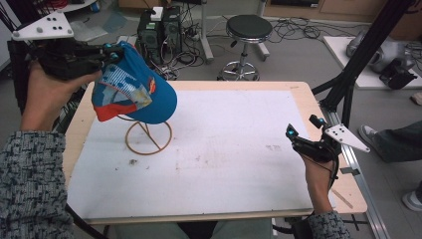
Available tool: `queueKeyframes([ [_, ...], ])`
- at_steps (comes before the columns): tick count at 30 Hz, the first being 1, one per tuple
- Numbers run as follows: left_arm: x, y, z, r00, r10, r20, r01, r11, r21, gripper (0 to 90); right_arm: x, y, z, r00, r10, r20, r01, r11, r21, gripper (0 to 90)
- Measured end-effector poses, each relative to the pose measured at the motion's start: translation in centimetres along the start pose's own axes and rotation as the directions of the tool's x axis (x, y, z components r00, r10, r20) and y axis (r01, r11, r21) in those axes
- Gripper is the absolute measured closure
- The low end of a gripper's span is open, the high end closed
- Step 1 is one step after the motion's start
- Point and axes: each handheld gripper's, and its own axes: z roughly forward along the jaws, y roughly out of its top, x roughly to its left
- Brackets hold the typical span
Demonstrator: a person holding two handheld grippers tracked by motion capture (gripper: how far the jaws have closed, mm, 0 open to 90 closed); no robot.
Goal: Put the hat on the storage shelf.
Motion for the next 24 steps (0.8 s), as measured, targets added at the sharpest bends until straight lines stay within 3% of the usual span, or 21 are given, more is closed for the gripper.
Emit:
queueKeyframes([
  [8, 2.3, -2.7, 0.5, 0.9983, -0.054, -0.024, 0.055, 0.9978, 0.039, 88.1, -0.1, 0.0, 0.0, 1.0, -0.003, 0.0, 0.003, 1.0, 0.0, 10.2],
  [24, 3.9, -6.0, 0.4, 0.9945, -0.094, -0.045, 0.097, 0.9919, 0.081, 88.1, 0.0, -0.3, 0.2, 1.0, -0.006, 0.0, 0.006, 1.0, 0.016, 10.2],
])
